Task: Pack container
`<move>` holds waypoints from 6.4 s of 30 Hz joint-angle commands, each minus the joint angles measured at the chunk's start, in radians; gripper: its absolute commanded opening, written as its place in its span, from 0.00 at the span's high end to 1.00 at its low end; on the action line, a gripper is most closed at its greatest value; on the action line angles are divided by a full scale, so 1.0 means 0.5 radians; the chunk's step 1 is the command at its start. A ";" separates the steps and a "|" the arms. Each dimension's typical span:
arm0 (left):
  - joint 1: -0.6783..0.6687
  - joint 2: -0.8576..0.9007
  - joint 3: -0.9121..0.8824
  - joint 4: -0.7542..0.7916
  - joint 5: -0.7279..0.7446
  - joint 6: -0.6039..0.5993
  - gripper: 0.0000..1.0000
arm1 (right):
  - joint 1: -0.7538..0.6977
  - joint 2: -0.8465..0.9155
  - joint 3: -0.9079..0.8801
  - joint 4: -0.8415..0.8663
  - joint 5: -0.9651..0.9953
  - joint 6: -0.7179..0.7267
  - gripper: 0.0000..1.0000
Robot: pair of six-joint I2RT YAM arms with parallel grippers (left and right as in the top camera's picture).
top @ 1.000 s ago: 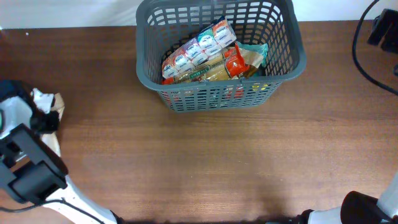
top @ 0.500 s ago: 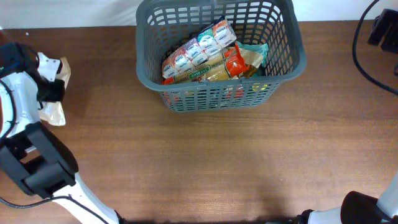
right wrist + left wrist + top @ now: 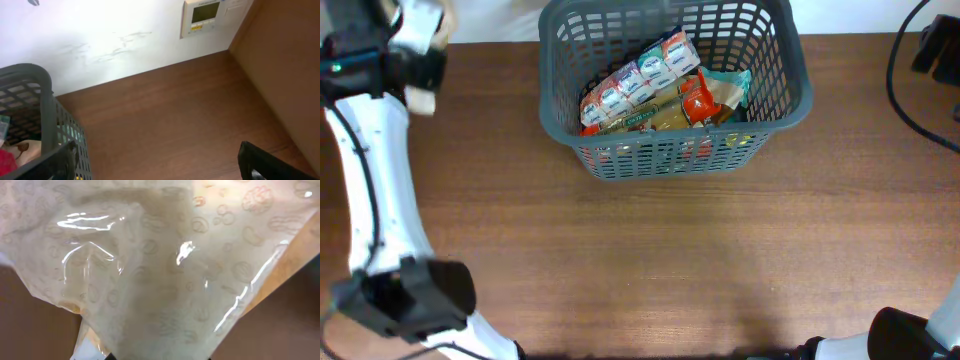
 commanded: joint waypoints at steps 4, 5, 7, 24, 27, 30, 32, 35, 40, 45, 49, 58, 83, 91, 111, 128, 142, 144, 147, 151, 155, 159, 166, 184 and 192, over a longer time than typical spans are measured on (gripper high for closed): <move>-0.443 -0.231 0.314 0.002 0.046 0.297 0.99 | -0.012 -0.019 0.000 0.005 -0.010 0.017 0.01; -0.496 -0.232 0.333 0.001 0.053 0.340 0.98 | -0.012 -0.019 0.000 0.005 -0.010 0.017 0.01; -0.629 -0.232 0.347 0.002 0.071 0.459 0.98 | -0.012 -0.019 0.000 0.005 -0.010 0.017 0.01; -1.141 0.312 0.345 0.008 0.275 0.618 0.98 | -0.012 -0.019 0.000 0.005 -0.010 0.017 0.01; -1.184 0.481 0.344 -0.010 0.274 0.616 0.98 | -0.012 -0.019 0.000 0.005 -0.010 0.017 0.01; -1.238 0.586 0.344 -0.053 0.260 0.601 0.98 | -0.012 -0.019 0.000 0.005 -0.010 0.017 0.01; -1.272 0.639 0.344 -0.072 0.224 0.535 0.74 | -0.012 -0.019 0.000 0.005 -0.010 0.018 0.01; -1.310 0.690 0.343 -0.130 0.087 0.426 0.35 | -0.012 -0.019 0.000 0.005 -0.010 0.018 0.01; -1.323 0.668 0.368 -0.220 -0.187 0.188 0.15 | -0.012 -0.019 0.000 0.005 -0.010 0.017 0.01; -1.365 0.502 0.375 -0.314 -0.384 0.188 0.08 | -0.012 -0.019 0.000 0.005 -0.010 0.017 0.01; -1.303 0.144 0.375 -0.365 -0.410 0.141 0.08 | -0.012 -0.019 0.000 0.005 -0.010 0.018 0.01; -0.848 -0.380 0.375 -0.336 -0.410 -0.072 0.01 | -0.012 -0.019 0.000 0.005 -0.010 0.017 0.01; 0.027 -0.464 0.368 -0.581 -0.416 -0.725 0.01 | -0.011 -0.019 0.000 0.005 -0.010 0.017 0.01; 0.027 -0.464 0.367 -0.650 -0.416 -0.725 0.01 | 0.014 -0.063 -0.002 -0.004 -0.009 0.017 0.01; 0.027 -0.464 0.368 -0.650 -0.416 -0.725 0.01 | 0.748 -1.566 -1.530 0.837 0.060 0.202 0.01; 0.027 -0.464 0.368 -0.650 -0.416 -0.725 0.01 | 0.641 -3.139 -3.761 1.617 0.112 0.227 0.01; 0.027 -0.464 0.367 -0.650 -0.416 -0.725 0.01 | 0.642 -3.238 -4.068 1.617 0.127 0.226 0.01; 0.027 -0.464 0.367 -0.650 -0.416 -0.725 0.01 | 0.642 -3.238 -4.104 1.617 0.127 0.226 0.01; 0.027 -0.464 0.367 -0.650 -0.416 -0.725 0.01 | 0.643 -3.238 -4.124 1.631 0.126 0.226 0.01; 0.027 -0.464 0.367 -0.650 -0.416 -0.725 0.01 | 0.643 -3.238 -4.125 1.632 0.126 0.226 0.01; 0.027 -0.464 0.368 -0.650 -0.416 -0.725 0.01 | 0.643 -3.238 -4.125 1.632 0.126 0.226 0.01; 0.027 -0.464 0.367 -0.650 -0.416 -0.725 0.01 | 0.643 -3.238 -4.125 1.632 0.126 0.226 0.01; 0.027 -0.464 0.368 -0.650 -0.416 -0.725 0.01 | 0.643 -3.238 -4.125 1.632 0.126 0.227 0.01; -0.264 -1.591 -0.754 -0.649 -0.416 -0.725 0.01 | 0.643 -3.238 -4.125 1.632 0.126 0.227 0.01; -0.475 -2.487 -2.103 0.442 -0.243 -0.725 0.01 | 0.643 -3.238 -4.125 1.632 0.126 0.226 0.01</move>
